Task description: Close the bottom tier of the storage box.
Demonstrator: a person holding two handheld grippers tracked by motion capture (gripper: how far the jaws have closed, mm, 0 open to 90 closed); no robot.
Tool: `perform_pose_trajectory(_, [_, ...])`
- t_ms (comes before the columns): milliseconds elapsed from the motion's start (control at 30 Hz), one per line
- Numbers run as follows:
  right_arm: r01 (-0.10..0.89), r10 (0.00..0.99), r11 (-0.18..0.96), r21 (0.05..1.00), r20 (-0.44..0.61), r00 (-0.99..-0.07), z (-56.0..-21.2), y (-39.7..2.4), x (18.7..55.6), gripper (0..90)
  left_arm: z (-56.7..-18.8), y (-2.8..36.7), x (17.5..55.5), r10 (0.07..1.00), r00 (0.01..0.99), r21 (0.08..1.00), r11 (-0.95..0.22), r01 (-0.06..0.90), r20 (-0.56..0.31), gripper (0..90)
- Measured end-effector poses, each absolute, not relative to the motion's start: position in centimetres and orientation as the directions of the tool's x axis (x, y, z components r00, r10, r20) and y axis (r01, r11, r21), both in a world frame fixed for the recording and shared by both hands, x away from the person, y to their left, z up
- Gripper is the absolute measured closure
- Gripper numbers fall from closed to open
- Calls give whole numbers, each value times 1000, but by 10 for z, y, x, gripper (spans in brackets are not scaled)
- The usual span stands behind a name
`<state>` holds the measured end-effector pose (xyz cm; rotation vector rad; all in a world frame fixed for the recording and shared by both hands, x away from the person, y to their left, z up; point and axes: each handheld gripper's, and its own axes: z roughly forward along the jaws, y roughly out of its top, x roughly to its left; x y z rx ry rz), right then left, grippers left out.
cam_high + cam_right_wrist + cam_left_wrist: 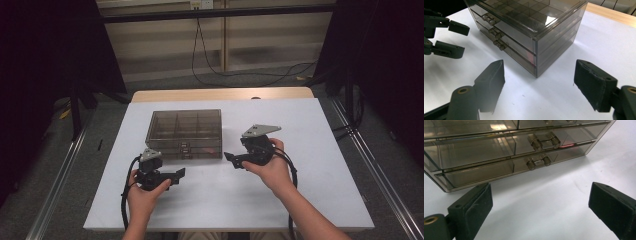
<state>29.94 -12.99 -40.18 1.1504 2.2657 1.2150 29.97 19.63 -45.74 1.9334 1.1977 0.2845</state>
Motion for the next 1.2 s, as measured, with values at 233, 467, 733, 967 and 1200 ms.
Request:
perform_pose_trajectory(233, [502, 779, 319, 804, 79, -622, -403, -140, 293, 208, -458, 199, 298, 825, 517, 741, -197, 642, -228, 47])
perform_pose_trajectory(467, [505, 781, 317, 803, 81, -620, -407, -150, 288, 187, -457, 205, 296, 826, 513, 745, -187, 640, -233, 45])
perform_pose_trajectory(733, [512, 782, 315, 799, 87, -617, -410, -159, 283, 166, -456, 208, 294, 822, 515, 739, -187, 648, -243, 45])
perform_pose_trajectory(967, [516, 787, 311, 798, 89, -611, -415, -166, 279, 159, -456, 211, 293, 824, 512, 737, -187, 650, -242, 45])
perform_pose_trajectory(1200, [523, 793, 308, 795, 90, -603, -418, -175, 276, 152, -456, 212, 293, 821, 516, 736, -189, 650, -244, 46])
